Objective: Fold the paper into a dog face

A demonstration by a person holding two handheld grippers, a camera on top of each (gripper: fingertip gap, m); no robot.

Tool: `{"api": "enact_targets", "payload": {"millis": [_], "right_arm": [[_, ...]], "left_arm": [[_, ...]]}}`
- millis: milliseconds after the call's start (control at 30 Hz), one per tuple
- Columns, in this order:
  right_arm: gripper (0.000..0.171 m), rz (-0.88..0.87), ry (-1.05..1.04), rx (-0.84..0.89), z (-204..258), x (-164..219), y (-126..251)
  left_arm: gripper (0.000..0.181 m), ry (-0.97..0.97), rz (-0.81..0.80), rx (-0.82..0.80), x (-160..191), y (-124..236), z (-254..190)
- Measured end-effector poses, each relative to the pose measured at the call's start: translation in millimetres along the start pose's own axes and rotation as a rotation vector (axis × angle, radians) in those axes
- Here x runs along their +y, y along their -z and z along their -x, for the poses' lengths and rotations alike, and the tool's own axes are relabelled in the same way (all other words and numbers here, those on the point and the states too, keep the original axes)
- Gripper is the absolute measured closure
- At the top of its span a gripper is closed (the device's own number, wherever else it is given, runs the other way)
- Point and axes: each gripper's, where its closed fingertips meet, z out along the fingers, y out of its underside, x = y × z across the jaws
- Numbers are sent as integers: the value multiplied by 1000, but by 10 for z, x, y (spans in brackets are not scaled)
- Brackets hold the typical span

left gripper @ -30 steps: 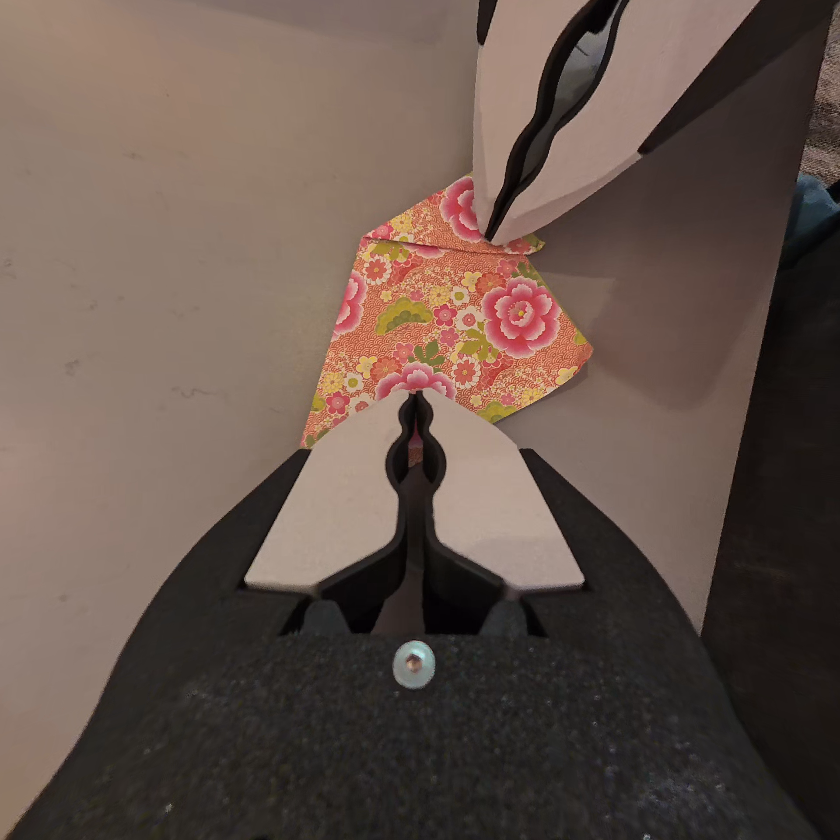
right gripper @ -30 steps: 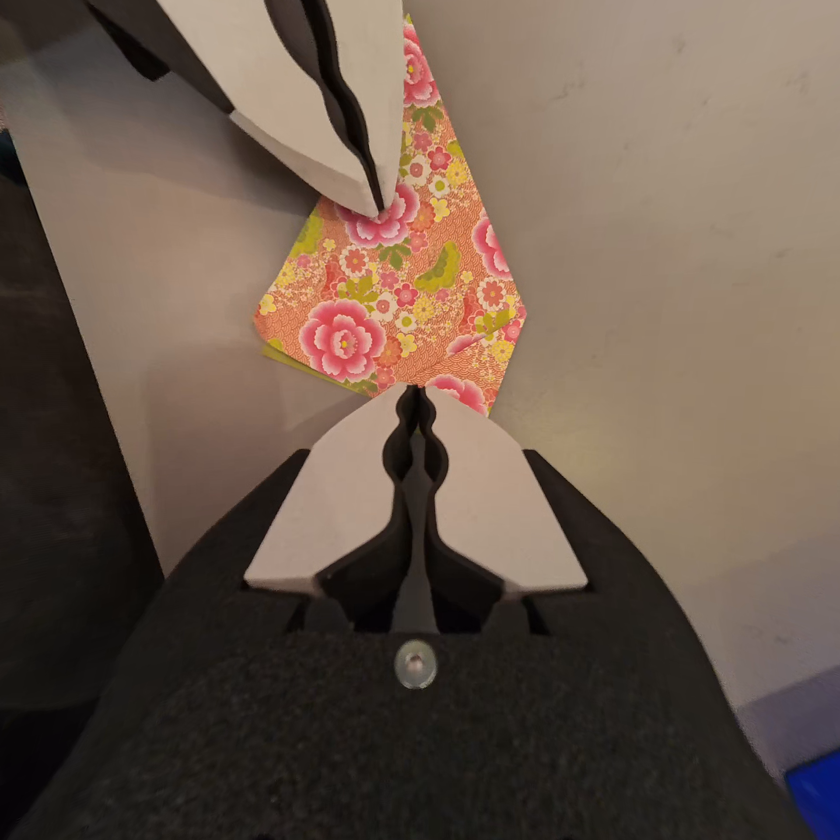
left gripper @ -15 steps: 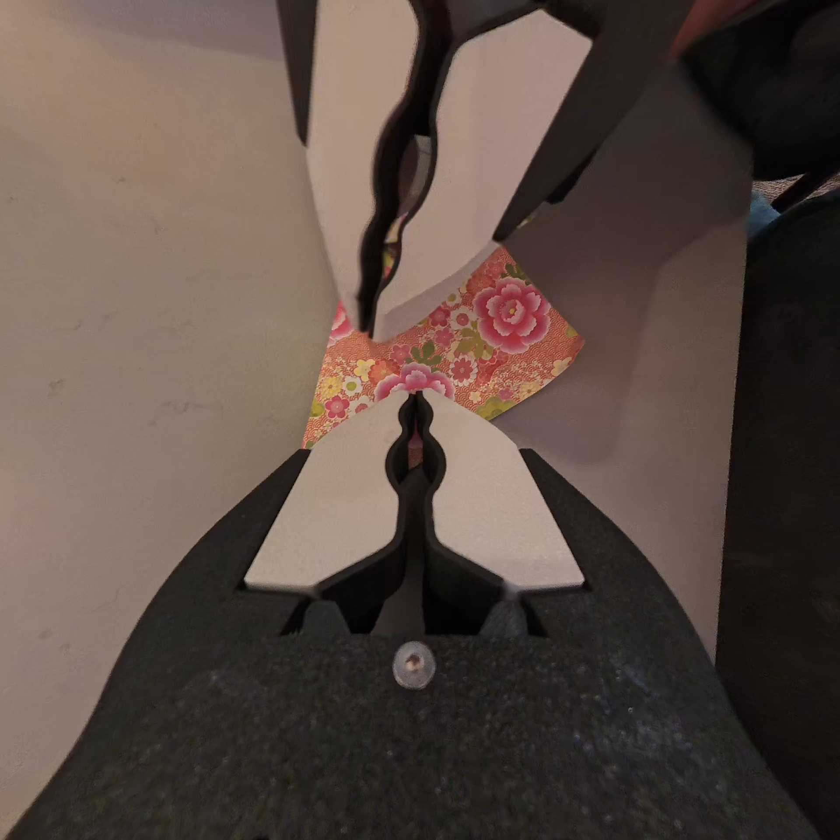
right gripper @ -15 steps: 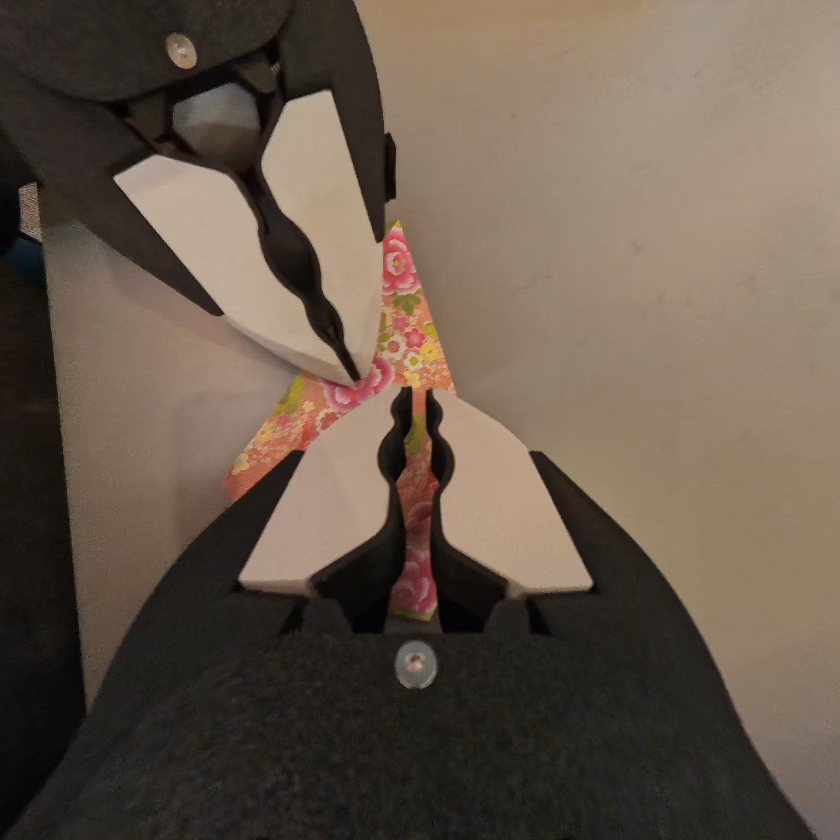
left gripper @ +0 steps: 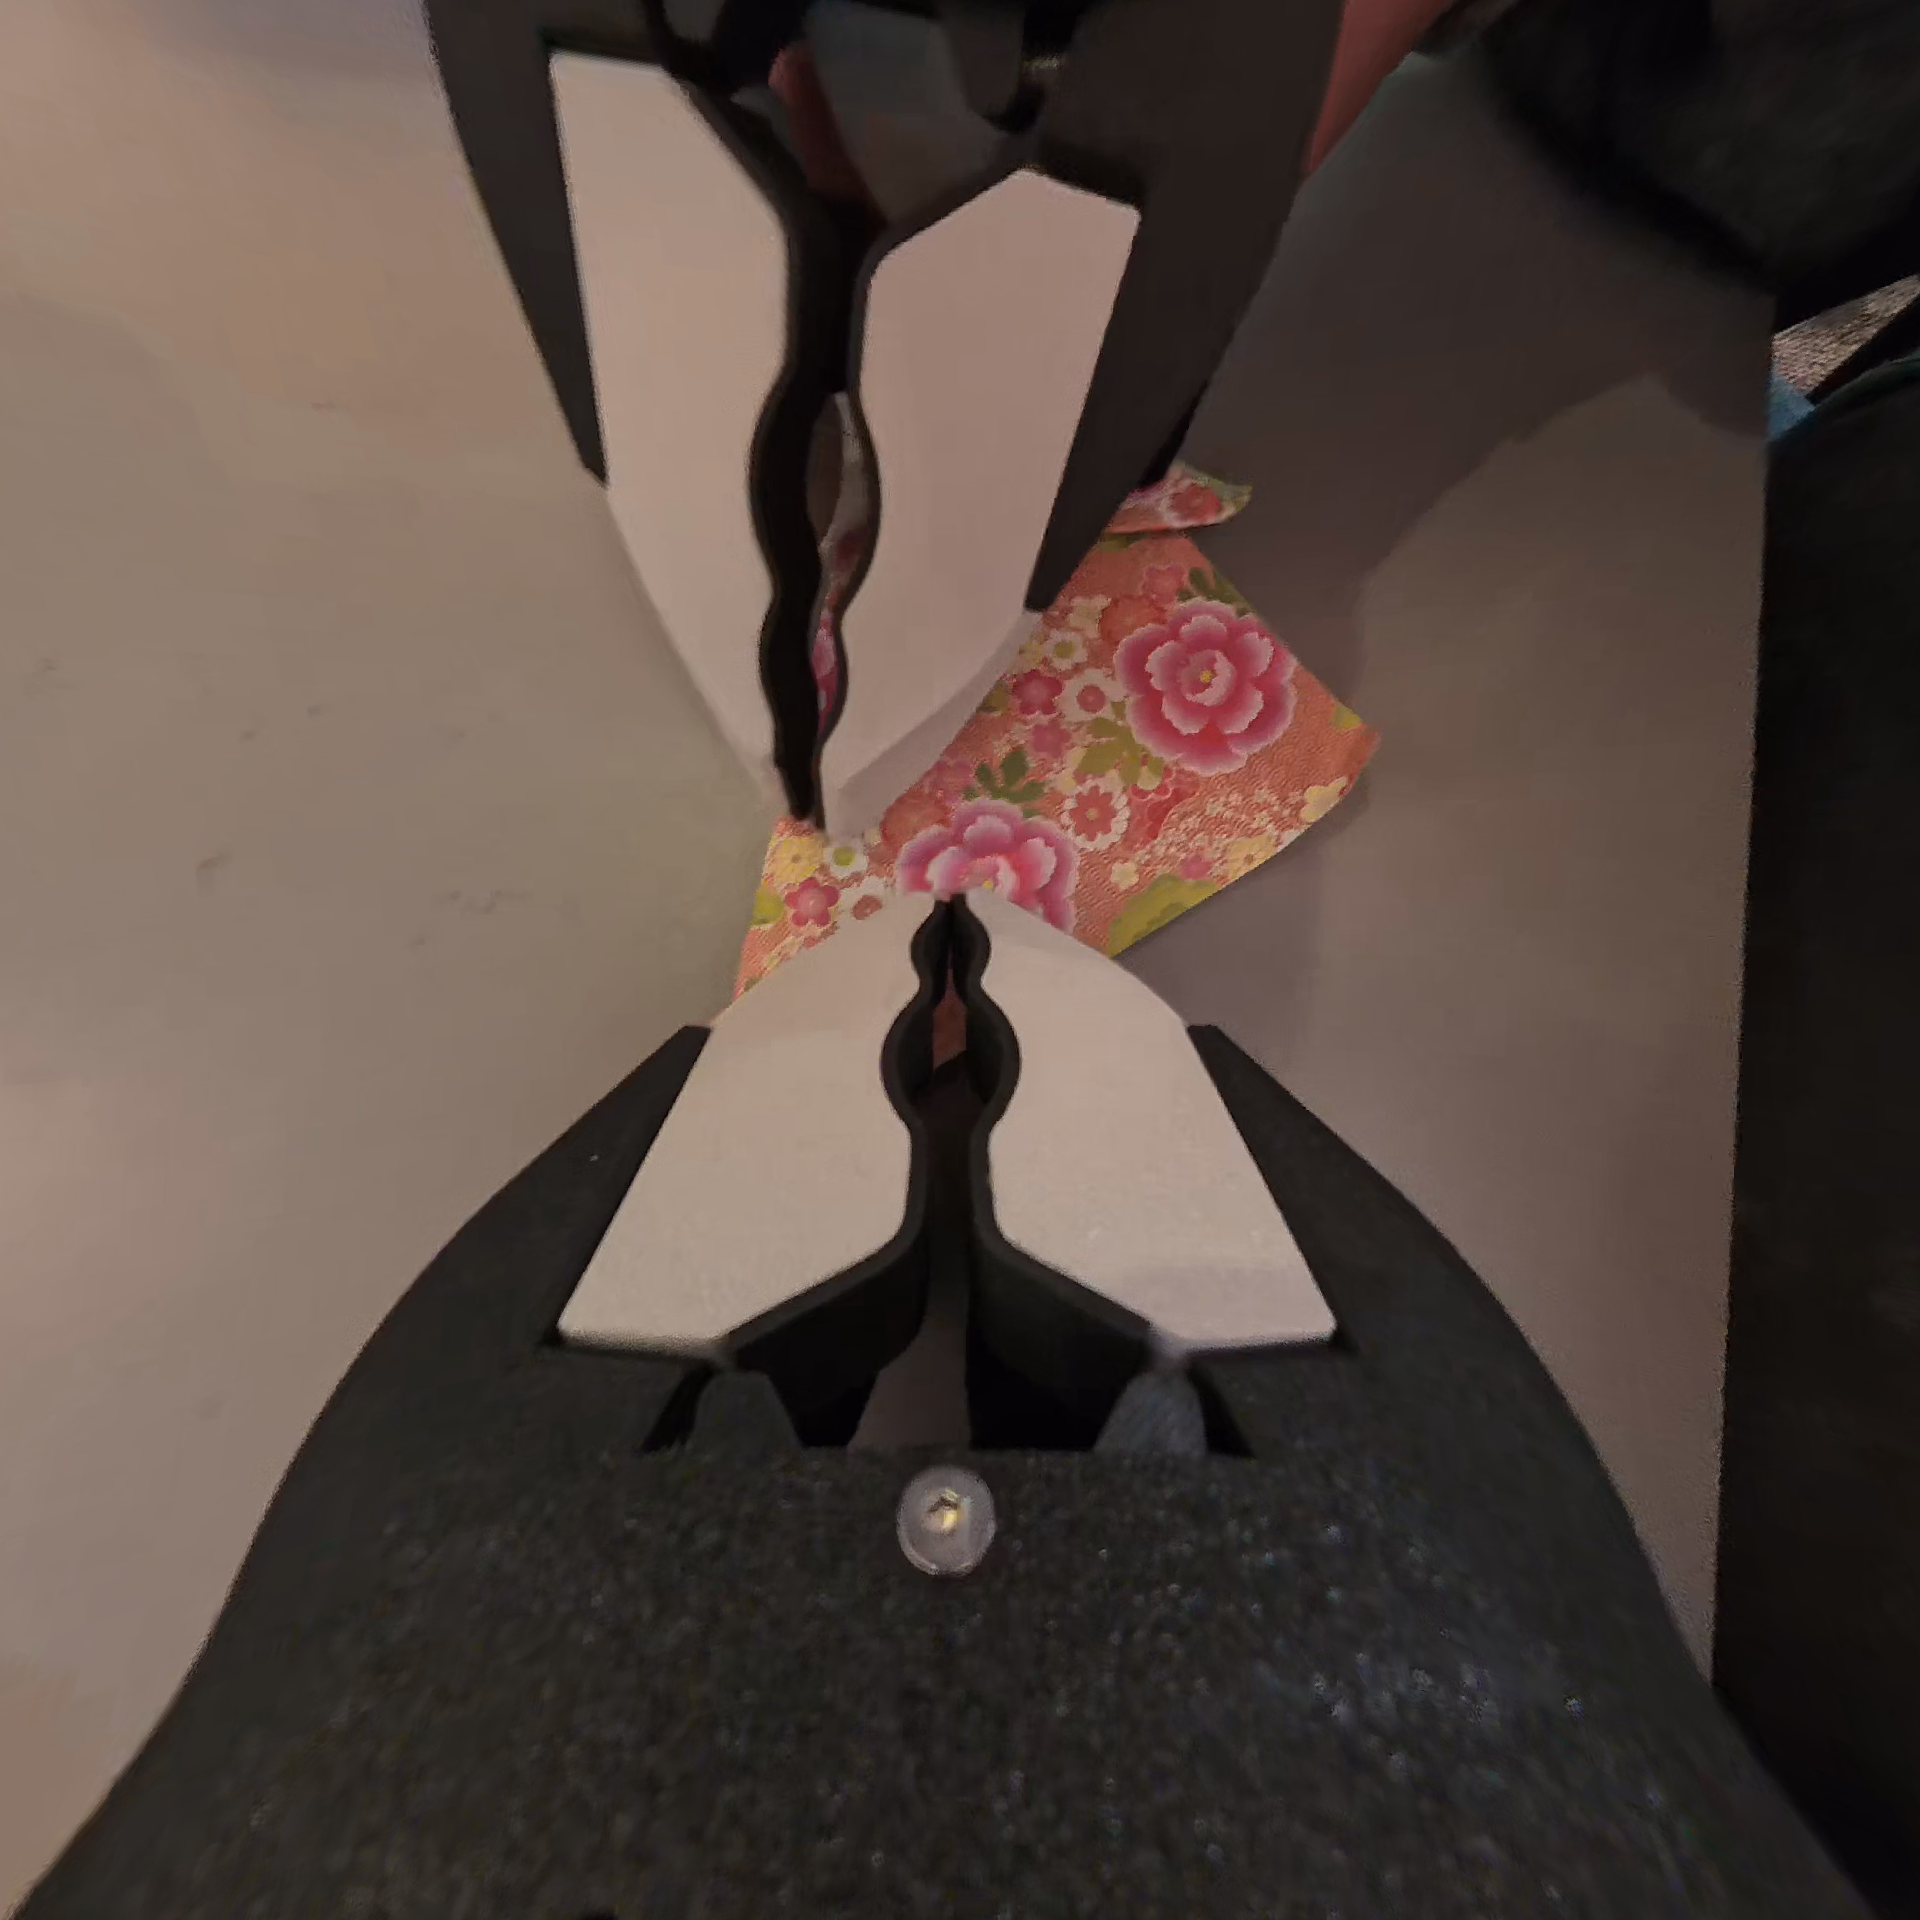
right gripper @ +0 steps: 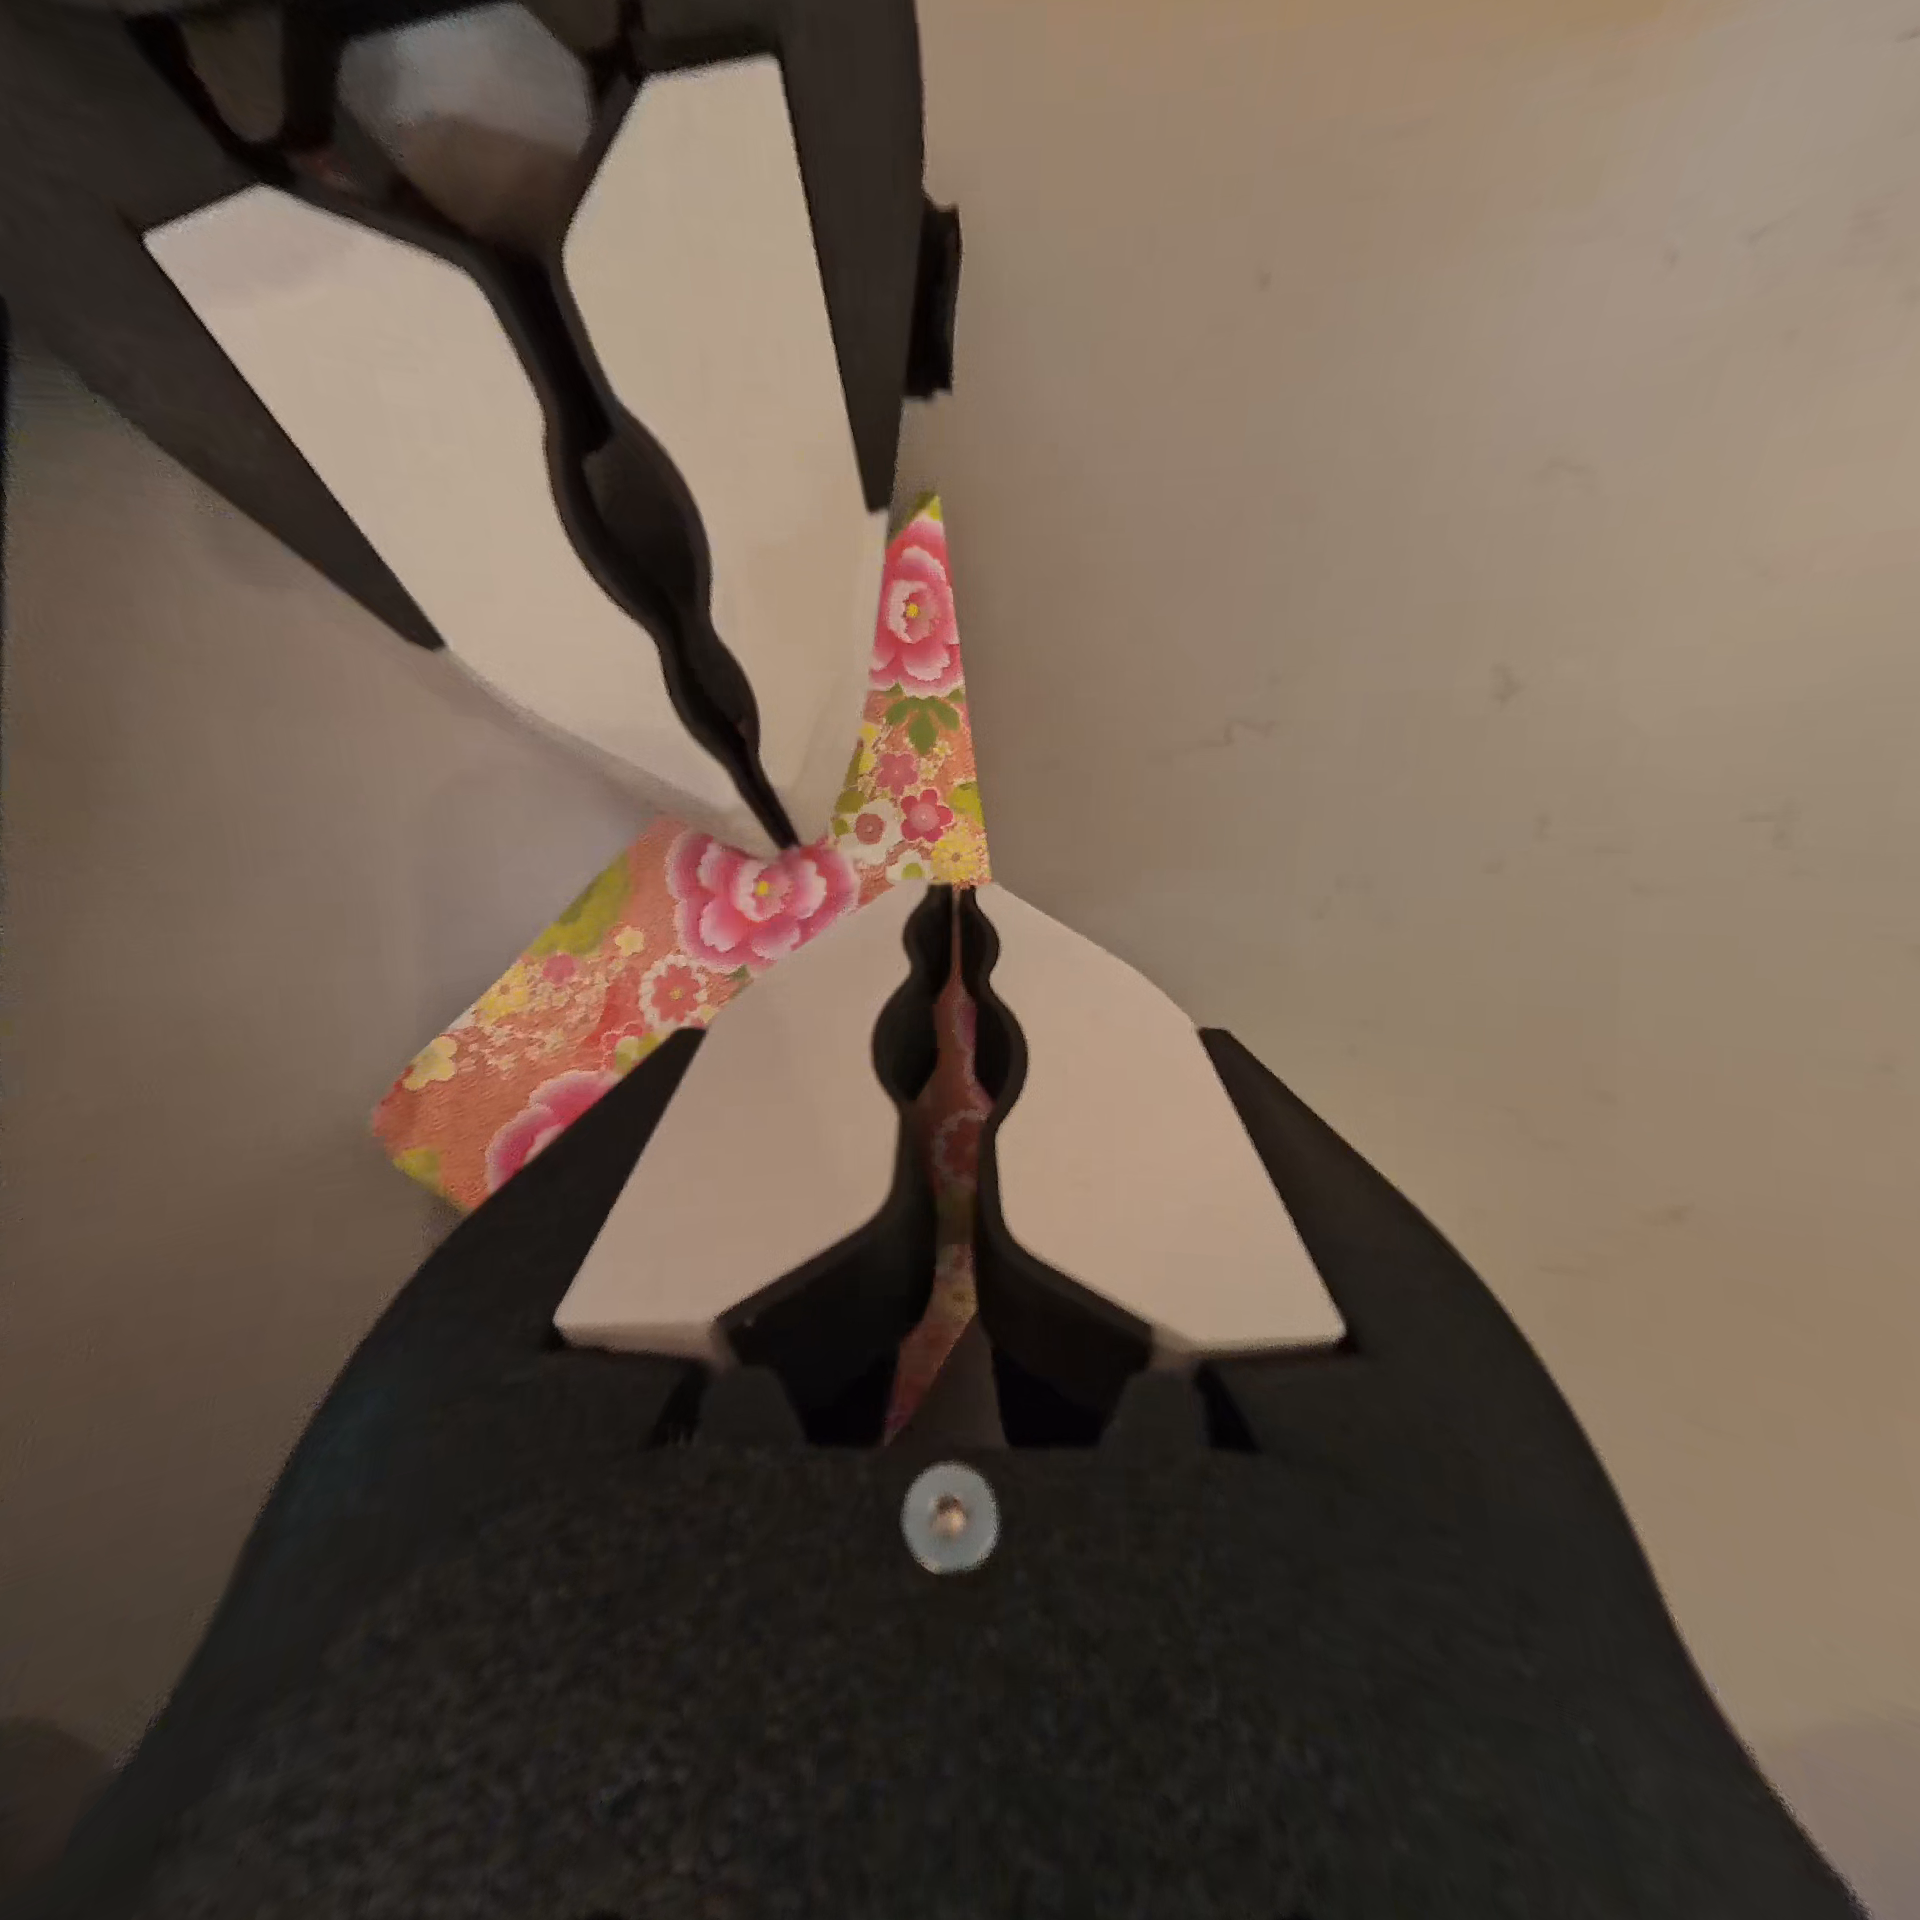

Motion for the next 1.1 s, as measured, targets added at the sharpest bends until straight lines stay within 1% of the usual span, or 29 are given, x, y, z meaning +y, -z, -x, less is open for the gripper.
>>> {"api": "enact_targets", "payload": {"millis": [67, 100, 133, 167, 233, 333, 533, 600, 633, 667, 733, 767, 800, 1000, 1100], "right_arm": [[171, -28, 3, 13, -10, 0, 1], [171, -43, -1, 16, -9, -1, 1], [170, -53, -10, 16, -5, 0, 3], [170, -52, -15, 21, -8, 5, 7], [170, -48, -17, 32, -16, 9, 10], [170, -49, -18, 47, -29, 9, 9], [165, -46, 4, 96, -56, 10, 14], [164, -46, 6, 99, -59, 9, 15], [164, -47, 6, 96, -60, 8, 14], [164, -47, 7, 91, -57, 6, 11], [163, -48, 5, 76, -51, -3, 3], [163, -48, 7, 65, -41, -14, -6], [163, -48, 12, 53, -27, -28, -17], [162, -34, 44, -22, 5, -86, -68], [162, -56, 40, -64, 10, -138, -60]], "left_arm": [[178, 54, 15, -46, 64, 74, 86], [163, 99, 23, -82, 110, 121, 157], [155, 147, 30, -110, 162, 169, 225], [151, 193, 35, -141, 214, 213, 298], [132, 259, 38, -191, 288, 275, 425], [122, 308, 31, -207, 306, 294, 498], [129, 385, -25, -129, 229, 258, 429], [135, 417, -51, -91, 206, 255, 396], [141, 423, -54, -80, 202, 254, 386], [154, 419, -48, -83, 210, 251, 388], [167, 386, -20, -125, 244, 241, 424], [178, 369, -12, -142, 254, 237, 439], [181, 357, -9, -143, 250, 230, 437], [181, 311, 19, -117, 218, 198, 399], [181, 305, 19, -105, 209, 189, 385]]}}
